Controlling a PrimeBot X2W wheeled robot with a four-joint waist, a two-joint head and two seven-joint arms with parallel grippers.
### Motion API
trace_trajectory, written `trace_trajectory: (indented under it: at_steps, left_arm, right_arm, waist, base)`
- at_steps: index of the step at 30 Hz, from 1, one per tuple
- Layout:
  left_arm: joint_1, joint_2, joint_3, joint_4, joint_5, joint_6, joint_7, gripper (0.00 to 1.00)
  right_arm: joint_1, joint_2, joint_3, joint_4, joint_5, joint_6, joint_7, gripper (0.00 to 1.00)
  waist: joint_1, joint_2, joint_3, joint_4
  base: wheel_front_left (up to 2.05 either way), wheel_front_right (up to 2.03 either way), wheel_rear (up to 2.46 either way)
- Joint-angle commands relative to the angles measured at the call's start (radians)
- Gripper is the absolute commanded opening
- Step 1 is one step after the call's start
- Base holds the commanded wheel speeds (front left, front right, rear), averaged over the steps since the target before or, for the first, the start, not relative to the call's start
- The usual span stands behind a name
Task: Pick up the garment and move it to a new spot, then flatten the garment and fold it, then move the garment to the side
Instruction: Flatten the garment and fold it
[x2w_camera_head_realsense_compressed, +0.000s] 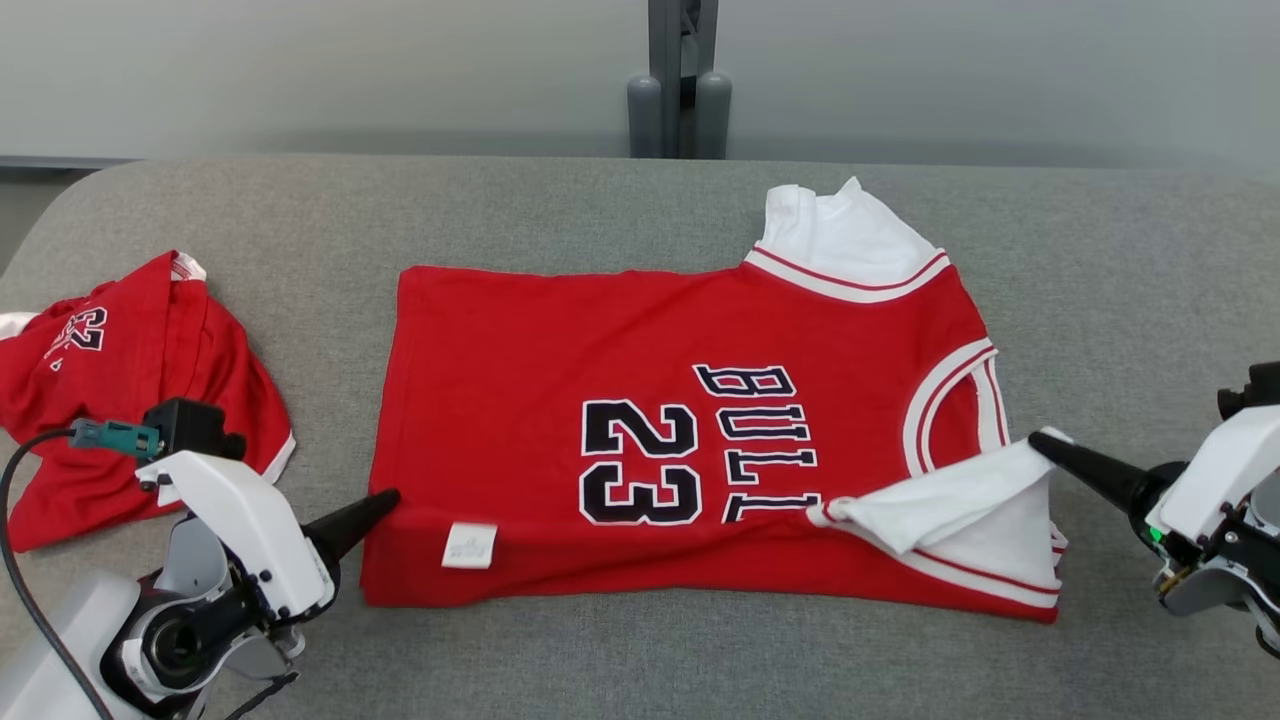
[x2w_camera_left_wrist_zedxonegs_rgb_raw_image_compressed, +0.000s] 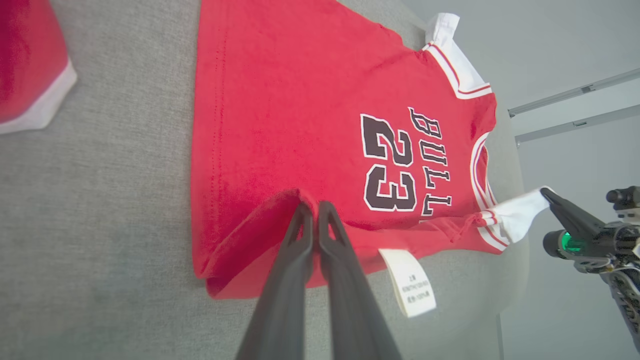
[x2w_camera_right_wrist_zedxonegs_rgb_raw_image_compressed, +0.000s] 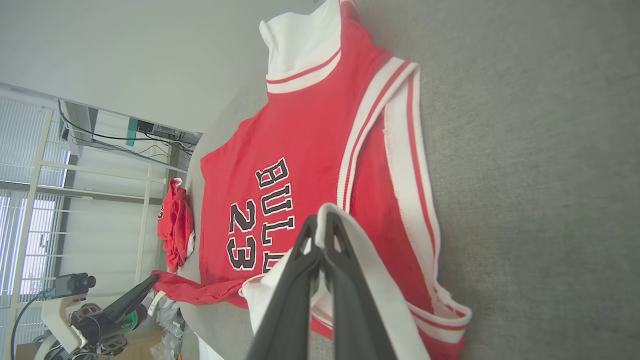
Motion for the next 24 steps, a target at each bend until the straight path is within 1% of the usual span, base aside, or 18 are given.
trace_trajectory:
  at_steps: [1, 4, 7, 18, 24]
  left_arm:
    - [-0.015, -0.006, 0.003, 0.004, 0.003, -0.001, -0.006, 0.0]
    - [-0.042, -0.017, 0.005, 0.035, 0.044, -0.007, -0.057, 0.0]
    - [-0.057, -0.036, -0.01, 0.068, 0.071, -0.017, -0.081, 0.0]
    - [-0.128, -0.086, -0.023, 0.178, 0.123, -0.046, -0.144, 0.0]
    - [-0.168, -0.101, -0.048, 0.235, 0.162, -0.056, -0.152, 0.0]
  right_arm:
    - [-0.011, 0.003, 0.003, 0.003, -0.003, 0.001, -0.007, 0.0]
    - [-0.041, 0.014, 0.007, 0.028, -0.027, 0.001, -0.018, 0.0]
    - [-0.061, 0.025, 0.009, 0.039, -0.042, 0.001, -0.025, 0.0]
    - [-0.117, 0.038, 0.002, 0.044, -0.076, 0.001, -0.059, 0.0]
    - [-0.131, 0.043, 0.002, 0.054, -0.087, 0.001, -0.067, 0.0]
  waist:
    - [0.0, 0.0, 0.004, 0.003]
    - [0.0, 0.0, 0.02, 0.008]
    - [0.0, 0.0, 0.034, 0.012]
    - [0.0, 0.0, 0.086, 0.016]
    - [0.0, 0.0, 0.11, 0.017]
  base:
    - [0.0, 0.0, 0.0]
    - [0.0, 0.0, 0.0]
    - [0.0, 0.0, 0.0]
    - [0.0, 0.0, 0.0]
    - [0.0, 0.0, 0.0]
